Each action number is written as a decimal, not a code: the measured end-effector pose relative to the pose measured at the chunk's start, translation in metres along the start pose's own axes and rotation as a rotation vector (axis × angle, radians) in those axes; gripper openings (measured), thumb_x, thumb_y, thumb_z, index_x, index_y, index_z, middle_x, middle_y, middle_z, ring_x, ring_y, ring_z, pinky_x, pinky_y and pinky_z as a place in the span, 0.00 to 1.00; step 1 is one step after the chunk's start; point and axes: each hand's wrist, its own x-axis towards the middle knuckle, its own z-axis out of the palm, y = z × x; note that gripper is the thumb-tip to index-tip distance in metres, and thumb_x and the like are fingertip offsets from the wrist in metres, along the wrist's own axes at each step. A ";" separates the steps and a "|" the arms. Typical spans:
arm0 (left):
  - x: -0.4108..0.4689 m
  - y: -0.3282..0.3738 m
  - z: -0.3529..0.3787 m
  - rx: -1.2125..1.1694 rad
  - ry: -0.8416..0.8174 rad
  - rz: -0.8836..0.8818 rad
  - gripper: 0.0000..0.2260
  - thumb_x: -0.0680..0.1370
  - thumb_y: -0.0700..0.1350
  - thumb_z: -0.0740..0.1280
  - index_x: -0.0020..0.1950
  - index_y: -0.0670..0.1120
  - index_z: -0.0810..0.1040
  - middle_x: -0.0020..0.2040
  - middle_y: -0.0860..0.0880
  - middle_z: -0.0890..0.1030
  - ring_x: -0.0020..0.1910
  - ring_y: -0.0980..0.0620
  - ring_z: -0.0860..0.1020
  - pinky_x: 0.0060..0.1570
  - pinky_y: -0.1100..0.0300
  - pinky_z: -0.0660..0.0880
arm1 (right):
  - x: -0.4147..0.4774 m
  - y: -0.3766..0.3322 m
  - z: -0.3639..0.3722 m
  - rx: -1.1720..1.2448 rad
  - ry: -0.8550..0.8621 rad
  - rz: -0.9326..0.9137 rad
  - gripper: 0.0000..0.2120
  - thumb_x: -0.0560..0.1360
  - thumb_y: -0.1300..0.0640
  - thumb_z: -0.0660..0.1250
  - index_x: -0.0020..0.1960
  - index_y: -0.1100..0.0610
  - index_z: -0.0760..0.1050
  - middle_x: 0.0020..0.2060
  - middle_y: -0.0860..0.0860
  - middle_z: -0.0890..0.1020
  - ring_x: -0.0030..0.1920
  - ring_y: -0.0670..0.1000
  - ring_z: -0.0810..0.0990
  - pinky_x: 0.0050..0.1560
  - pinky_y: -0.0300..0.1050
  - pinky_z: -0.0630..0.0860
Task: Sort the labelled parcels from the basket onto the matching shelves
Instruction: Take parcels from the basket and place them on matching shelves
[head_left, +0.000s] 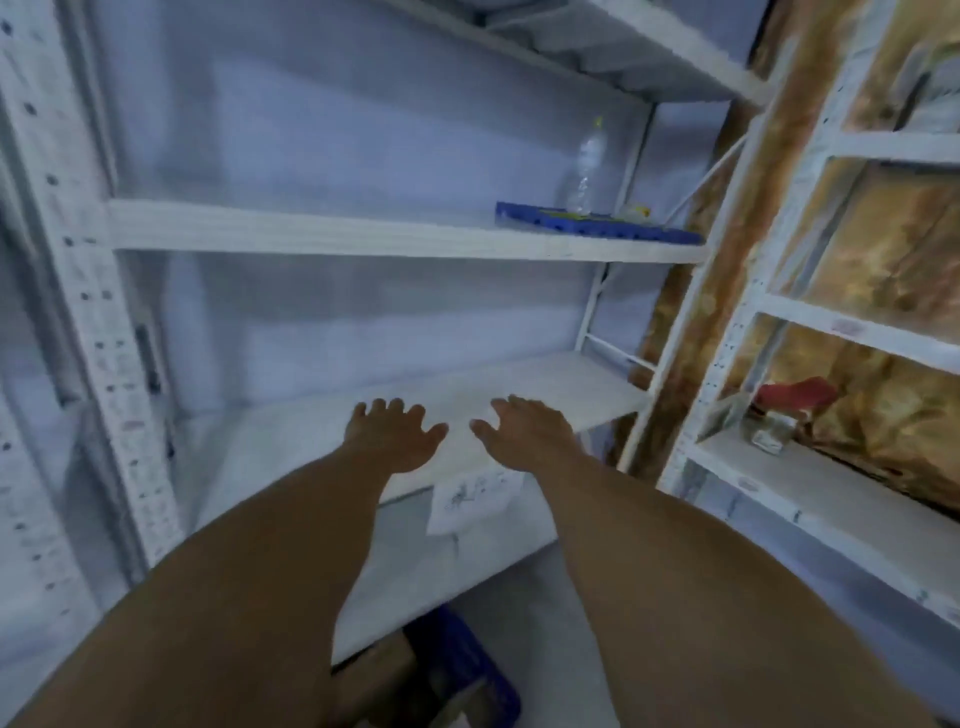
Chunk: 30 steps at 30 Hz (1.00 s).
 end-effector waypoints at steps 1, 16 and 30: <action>0.003 -0.021 0.018 -0.011 -0.029 -0.043 0.33 0.81 0.68 0.45 0.79 0.51 0.62 0.80 0.44 0.63 0.78 0.41 0.61 0.77 0.43 0.56 | 0.016 -0.020 0.017 0.008 -0.028 -0.041 0.33 0.84 0.35 0.49 0.83 0.53 0.58 0.81 0.54 0.62 0.79 0.59 0.62 0.77 0.56 0.61; 0.004 -0.156 0.362 -0.376 -0.587 -0.423 0.27 0.83 0.62 0.48 0.78 0.52 0.66 0.75 0.43 0.68 0.72 0.38 0.67 0.71 0.42 0.66 | 0.121 -0.109 0.347 0.103 -0.556 -0.227 0.33 0.84 0.35 0.49 0.80 0.55 0.61 0.76 0.57 0.69 0.73 0.61 0.69 0.70 0.57 0.68; 0.033 -0.102 0.698 -1.174 -0.530 -1.194 0.18 0.86 0.47 0.58 0.67 0.34 0.74 0.42 0.41 0.76 0.41 0.44 0.76 0.42 0.56 0.68 | 0.172 -0.062 0.704 0.525 -0.958 0.266 0.32 0.80 0.34 0.54 0.72 0.55 0.69 0.61 0.55 0.79 0.53 0.53 0.79 0.46 0.45 0.75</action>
